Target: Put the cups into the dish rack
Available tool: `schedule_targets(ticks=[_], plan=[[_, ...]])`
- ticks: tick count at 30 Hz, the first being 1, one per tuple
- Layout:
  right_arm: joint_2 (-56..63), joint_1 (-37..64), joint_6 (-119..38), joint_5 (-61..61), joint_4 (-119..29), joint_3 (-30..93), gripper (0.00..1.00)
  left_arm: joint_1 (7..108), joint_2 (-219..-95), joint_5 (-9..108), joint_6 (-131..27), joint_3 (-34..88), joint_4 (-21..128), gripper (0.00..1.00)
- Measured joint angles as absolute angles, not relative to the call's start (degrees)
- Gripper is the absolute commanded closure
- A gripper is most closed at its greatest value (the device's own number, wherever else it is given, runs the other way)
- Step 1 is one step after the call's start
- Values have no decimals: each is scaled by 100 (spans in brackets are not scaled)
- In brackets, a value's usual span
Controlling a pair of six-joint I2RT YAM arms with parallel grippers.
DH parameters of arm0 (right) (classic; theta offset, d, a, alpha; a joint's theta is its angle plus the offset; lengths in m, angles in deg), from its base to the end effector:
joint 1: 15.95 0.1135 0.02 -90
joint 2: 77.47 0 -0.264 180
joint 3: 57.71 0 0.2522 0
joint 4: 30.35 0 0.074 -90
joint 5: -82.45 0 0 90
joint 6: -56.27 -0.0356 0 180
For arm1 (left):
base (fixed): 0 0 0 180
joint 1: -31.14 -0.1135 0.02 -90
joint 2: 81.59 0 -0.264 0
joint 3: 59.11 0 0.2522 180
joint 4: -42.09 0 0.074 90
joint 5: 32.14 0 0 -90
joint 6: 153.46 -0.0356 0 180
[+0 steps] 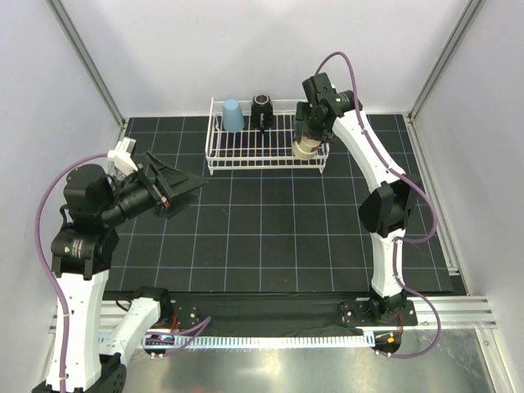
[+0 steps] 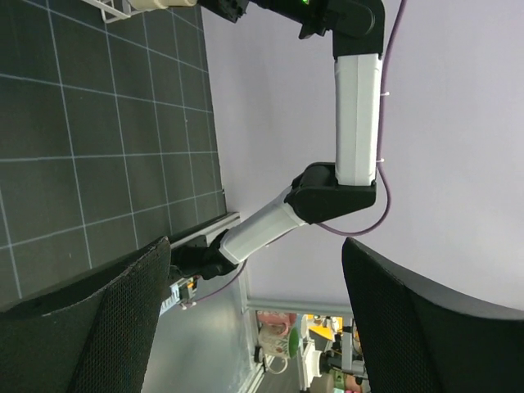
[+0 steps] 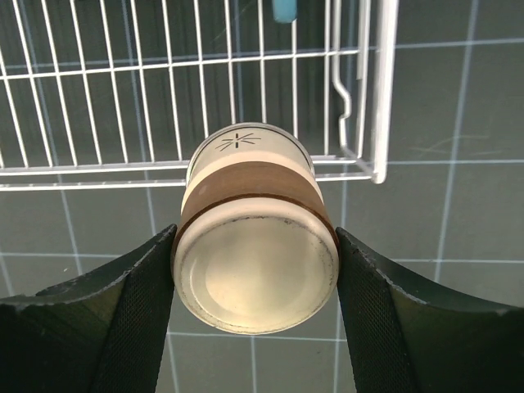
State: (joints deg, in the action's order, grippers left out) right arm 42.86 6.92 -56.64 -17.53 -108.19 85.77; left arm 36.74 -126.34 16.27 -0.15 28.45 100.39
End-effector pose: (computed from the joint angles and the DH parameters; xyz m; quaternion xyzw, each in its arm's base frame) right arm 0.4154 0.1685 0.3515 0.0267 0.9493 0.0412 0.3106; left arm 0.1116 -0.0347 0.4439 -0.1709 0.7554 -0.5532 0.3068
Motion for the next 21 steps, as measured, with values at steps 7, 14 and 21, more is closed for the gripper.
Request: schedule_targets(ticks=[7,14,21], plan=[[4291,690,-5431,-2131,-10675,8574,96,3674,-13006,1623,-279,2998,10043,18],[4448,651,-5308,-2361,-10421,8601,96,3674,-13250,1629,-430,3062,10067,18],[4975,598,-5175,-2472,-10235,8677,96,3674,-13301,1688,-673,3256,10279,18]])
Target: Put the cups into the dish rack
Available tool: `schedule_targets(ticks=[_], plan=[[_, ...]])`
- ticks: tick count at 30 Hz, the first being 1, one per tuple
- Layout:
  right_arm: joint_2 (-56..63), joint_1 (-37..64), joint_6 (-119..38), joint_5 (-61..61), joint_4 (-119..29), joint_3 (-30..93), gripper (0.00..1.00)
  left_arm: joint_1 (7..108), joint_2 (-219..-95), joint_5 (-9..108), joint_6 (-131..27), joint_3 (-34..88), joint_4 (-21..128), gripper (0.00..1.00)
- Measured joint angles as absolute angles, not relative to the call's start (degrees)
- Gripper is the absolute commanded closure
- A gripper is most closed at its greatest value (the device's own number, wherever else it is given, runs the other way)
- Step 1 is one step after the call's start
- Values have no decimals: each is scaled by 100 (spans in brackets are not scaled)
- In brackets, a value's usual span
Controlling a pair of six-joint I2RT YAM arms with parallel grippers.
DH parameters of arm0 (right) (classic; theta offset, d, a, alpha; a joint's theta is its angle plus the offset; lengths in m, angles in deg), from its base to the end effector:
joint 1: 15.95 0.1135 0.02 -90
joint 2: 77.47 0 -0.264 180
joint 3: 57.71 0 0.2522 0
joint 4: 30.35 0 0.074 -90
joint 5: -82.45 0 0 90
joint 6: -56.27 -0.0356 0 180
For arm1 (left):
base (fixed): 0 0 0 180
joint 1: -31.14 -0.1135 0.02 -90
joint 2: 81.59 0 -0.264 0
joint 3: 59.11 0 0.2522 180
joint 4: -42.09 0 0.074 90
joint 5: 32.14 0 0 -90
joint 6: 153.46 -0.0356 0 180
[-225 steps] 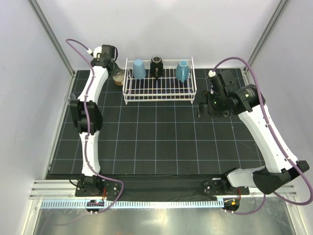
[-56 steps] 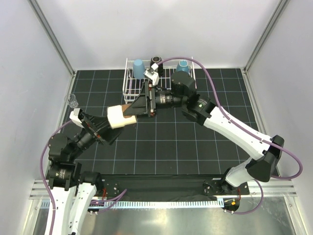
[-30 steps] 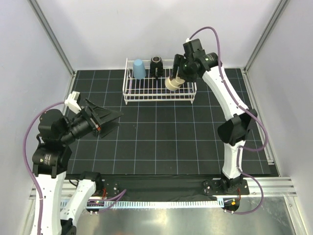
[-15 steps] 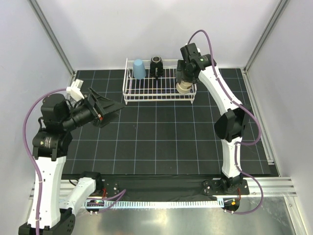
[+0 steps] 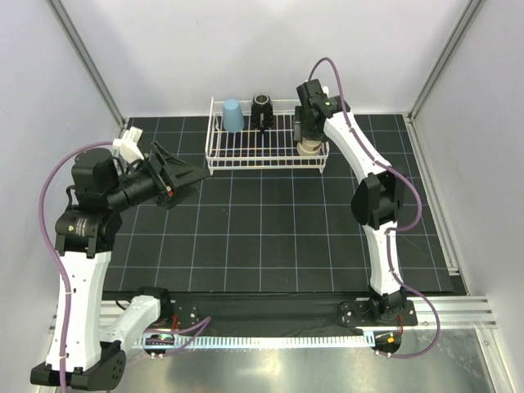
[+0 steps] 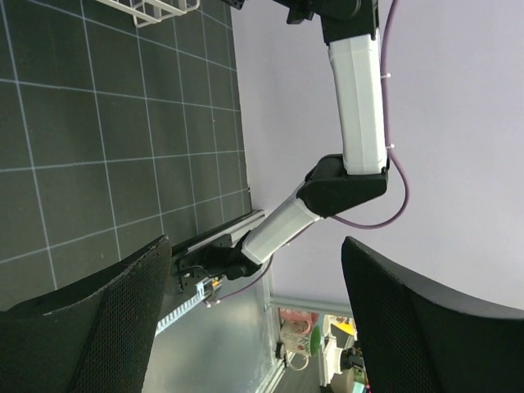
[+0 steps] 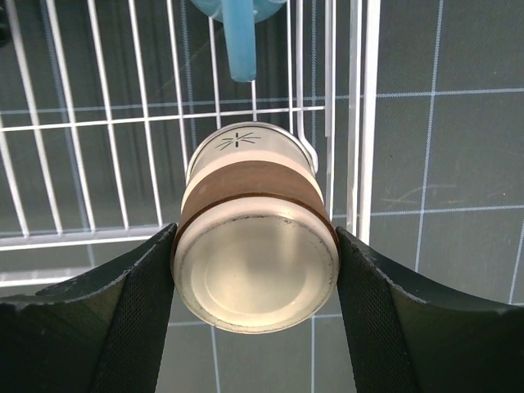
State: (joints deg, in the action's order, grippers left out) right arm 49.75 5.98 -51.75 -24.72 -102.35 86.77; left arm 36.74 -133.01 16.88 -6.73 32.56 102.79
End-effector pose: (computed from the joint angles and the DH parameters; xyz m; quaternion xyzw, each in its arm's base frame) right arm 0.4519 0.1706 0.3104 0.0130 0.9433 -0.0314 0.3301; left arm 0.1394 -0.0371 0.4476 -0.1519 0.7803 -0.5225 0.3084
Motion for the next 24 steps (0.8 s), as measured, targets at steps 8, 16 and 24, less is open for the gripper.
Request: schedule_targets(ticks=[8,16,24], plan=[[5158,565,-5151,-2483,-10161,8677,96,3674,-13403,1791,-865,3451,10496,18],[5311,557,-5118,-2496,-10095,8677,96,3674,-13491,1887,-950,3534,10598,18],[5530,554,-5076,-2483,-10080,8660,79,3674,-13392,1927,-788,3324,10496,18]])
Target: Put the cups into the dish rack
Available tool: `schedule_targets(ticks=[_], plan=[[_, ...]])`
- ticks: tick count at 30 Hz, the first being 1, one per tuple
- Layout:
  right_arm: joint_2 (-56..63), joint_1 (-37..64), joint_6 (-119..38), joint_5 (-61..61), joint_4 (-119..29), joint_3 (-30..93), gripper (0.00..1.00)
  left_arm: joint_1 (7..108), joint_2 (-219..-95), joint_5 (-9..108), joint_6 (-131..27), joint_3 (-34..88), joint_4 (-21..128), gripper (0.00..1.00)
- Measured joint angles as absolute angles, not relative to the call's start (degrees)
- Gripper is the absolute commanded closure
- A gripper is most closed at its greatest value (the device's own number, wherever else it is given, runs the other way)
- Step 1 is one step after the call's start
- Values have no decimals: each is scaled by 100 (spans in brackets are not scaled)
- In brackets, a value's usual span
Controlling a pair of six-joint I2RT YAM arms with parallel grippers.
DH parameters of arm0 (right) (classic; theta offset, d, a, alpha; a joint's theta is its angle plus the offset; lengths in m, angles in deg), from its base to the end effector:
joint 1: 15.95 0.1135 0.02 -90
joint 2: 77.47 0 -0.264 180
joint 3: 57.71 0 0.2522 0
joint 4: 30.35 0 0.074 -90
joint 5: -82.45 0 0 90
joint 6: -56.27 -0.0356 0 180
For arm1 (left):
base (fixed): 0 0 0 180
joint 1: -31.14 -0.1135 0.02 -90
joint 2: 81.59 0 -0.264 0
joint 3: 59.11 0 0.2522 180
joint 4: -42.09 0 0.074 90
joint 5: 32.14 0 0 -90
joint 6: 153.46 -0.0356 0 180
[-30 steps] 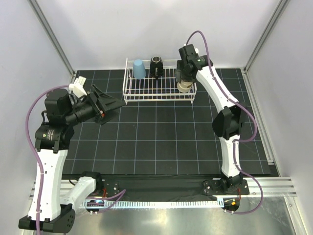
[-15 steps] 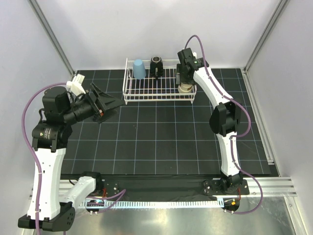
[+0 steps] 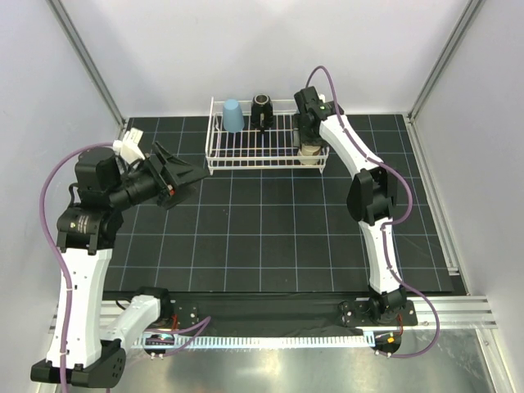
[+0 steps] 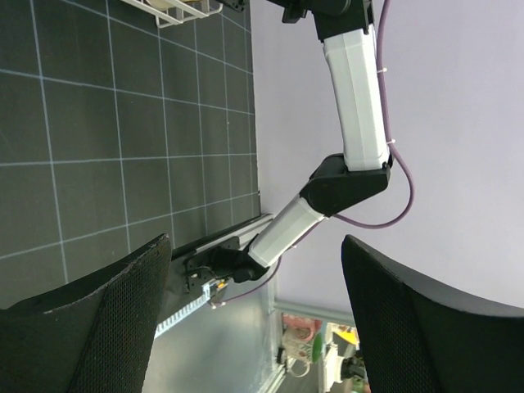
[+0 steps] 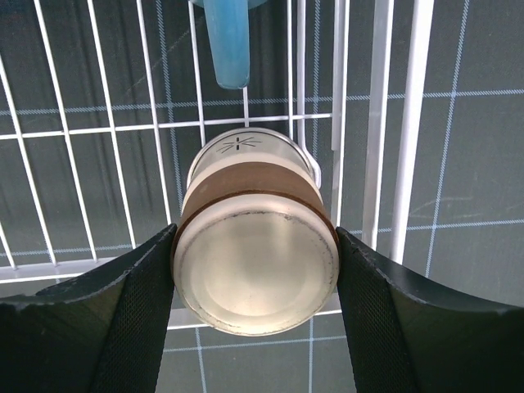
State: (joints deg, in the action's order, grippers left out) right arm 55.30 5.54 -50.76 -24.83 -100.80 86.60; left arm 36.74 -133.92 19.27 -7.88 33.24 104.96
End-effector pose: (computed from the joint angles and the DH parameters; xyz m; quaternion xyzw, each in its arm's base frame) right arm 0.4711 0.1741 0.2653 0.0032 0.9533 -0.0492 0.2979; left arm 0.1428 -0.0363 0.4451 -0.1666 0.7899 -0.5026 0.3092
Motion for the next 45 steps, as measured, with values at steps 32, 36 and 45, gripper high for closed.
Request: schedule_targets(ticks=[32,36,45], plan=[[4817,646,-5188,-2020,-10554,8808,5,3674,-12888,3065,-211,2863,11258,28],[3965,1107,-5199,-1985,-10624,8612,5,3674,-12551,3481,-124,2511,11444,28],[2260,3118,-5210,-1784,-10686,7425,5,3674,-11976,3948,571,1193,11387,28]])
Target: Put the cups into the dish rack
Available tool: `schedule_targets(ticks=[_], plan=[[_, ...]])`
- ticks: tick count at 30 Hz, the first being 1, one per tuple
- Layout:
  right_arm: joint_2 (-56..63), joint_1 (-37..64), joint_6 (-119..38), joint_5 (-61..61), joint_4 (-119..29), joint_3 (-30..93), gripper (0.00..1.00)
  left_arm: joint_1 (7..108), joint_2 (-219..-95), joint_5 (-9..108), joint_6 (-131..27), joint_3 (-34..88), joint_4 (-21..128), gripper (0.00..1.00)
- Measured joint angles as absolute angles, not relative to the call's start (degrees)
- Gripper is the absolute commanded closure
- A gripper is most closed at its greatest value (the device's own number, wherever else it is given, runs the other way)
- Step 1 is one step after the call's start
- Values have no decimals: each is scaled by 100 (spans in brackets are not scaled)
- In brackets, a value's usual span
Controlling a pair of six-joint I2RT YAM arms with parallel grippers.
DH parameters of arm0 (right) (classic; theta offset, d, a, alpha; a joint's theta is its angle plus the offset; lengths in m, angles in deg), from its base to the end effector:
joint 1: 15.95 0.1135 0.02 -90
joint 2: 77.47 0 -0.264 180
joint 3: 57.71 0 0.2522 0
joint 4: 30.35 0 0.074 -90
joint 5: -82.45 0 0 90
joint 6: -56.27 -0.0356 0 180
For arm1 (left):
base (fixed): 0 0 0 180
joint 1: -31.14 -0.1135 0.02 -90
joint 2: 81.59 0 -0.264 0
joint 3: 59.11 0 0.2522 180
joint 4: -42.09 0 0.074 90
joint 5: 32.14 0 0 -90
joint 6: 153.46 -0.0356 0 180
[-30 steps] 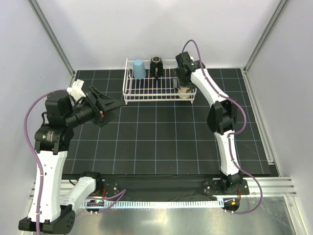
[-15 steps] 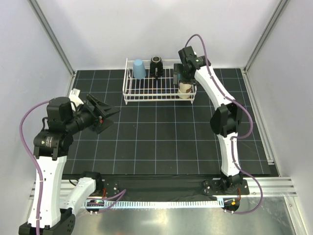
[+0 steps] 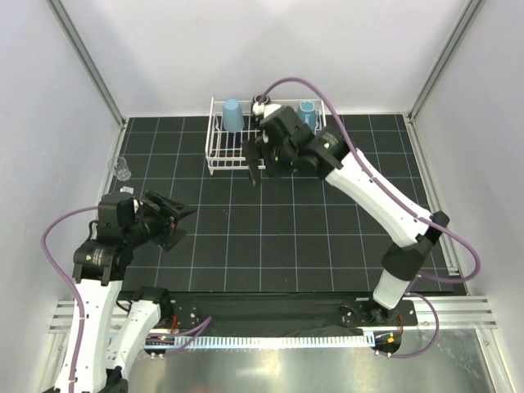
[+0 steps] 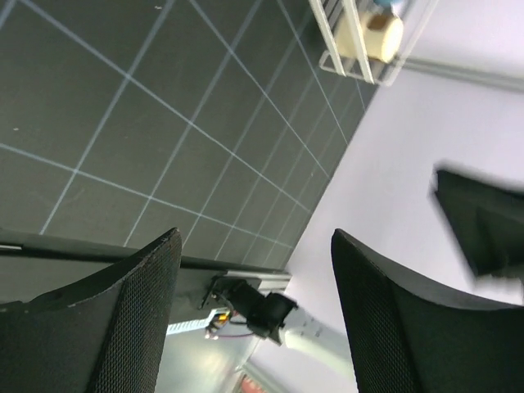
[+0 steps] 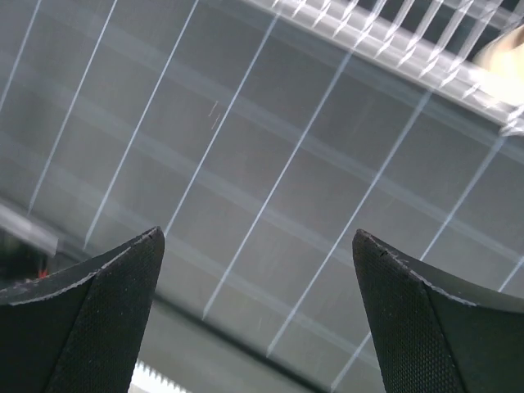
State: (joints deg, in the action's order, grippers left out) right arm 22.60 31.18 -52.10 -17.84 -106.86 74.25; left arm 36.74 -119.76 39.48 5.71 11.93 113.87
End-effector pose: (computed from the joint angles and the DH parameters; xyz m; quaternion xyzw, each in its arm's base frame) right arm 0.2482 0.2580 0.4301 -0.1947 0.8987 0.1383 0.3679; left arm 0.1065 -0.0217 0.3458 -0.4106 0.7934 -0.3730 0.2507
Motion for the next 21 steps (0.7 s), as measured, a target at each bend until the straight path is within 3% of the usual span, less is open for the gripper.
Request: schedule_targets(ticks=[6,15,21], plan=[[1244,3509,-5363,-1325,-10780,5993,5,3674,-12168,4661,975,966,11282,33],[-328,3507,-5433,-638,-10867,4391,5,3661,-12785,6827,1072,1418,11527,33],[-975,3509,-5483,-417,-11007,3973,5,3427,-13336,7387,1008,1552,11455,35]])
